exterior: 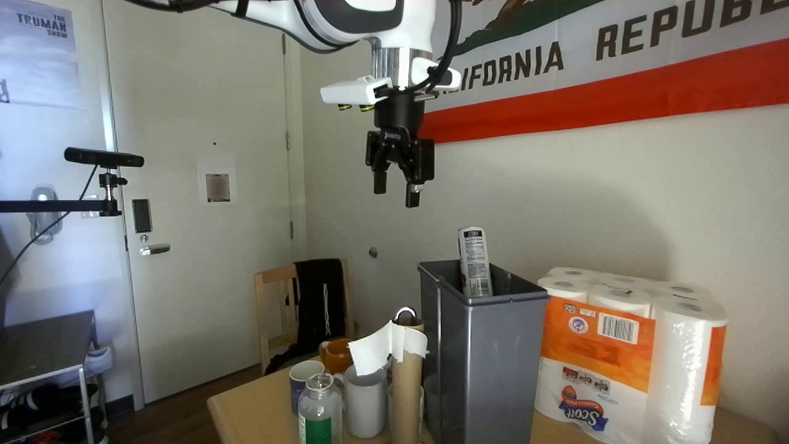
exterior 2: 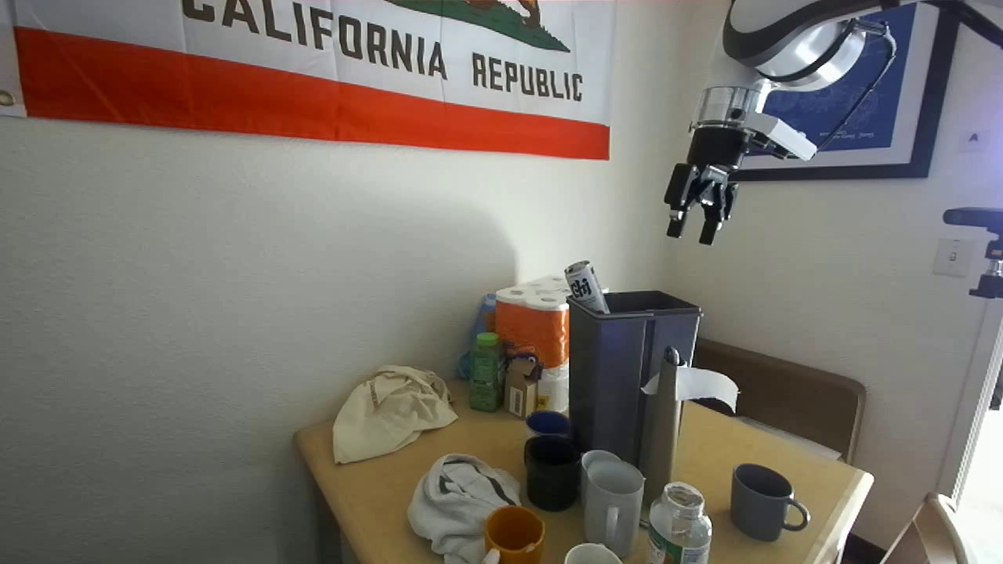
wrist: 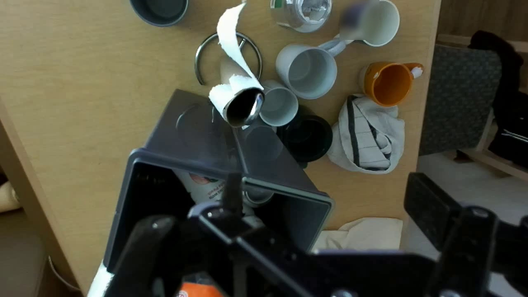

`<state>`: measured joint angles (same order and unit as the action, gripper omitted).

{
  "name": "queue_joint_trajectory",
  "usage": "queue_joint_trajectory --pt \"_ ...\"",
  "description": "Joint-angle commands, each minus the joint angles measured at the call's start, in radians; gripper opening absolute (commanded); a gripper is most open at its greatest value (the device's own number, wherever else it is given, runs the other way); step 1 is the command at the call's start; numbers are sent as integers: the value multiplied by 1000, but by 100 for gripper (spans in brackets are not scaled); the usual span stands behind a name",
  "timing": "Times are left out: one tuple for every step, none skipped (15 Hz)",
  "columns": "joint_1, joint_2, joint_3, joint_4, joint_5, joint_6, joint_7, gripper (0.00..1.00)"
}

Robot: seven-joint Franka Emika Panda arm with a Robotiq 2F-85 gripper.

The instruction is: Take the paper towel core and place it on the paper towel stand

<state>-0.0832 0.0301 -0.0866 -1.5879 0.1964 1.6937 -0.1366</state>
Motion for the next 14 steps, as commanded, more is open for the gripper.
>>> queue_joint_trajectory --pt "-5 -16 -1 7 4 -61 -4 100" --pt "-7 -20 -2 8 2 -91 0 100" --pt "-8 -27 -5 6 -6 -114 8 100" --pt "-10 -33 -8 2 -10 -132 11 100" --pt "-14 -40 -13 -3 -13 -151 13 100" --pt "-20 -49 -21 -10 -12 -164 13 100" --pt "-26 -58 -29 -17 -8 -171 11 100" --pt "-35 -67 -37 -29 1 -177 8 100" --pt "-41 -74 -44 -38 8 -178 7 100" --pt "-47 -81 -51 -46 16 -179 4 100" --pt "-51 -87 -58 -55 28 -175 1 100" --pt "-56 -89 -62 -56 38 -183 1 100" --pt "-57 -95 -65 -64 47 -175 -8 100" --pt "-59 -99 -68 -67 58 -173 -13 100"
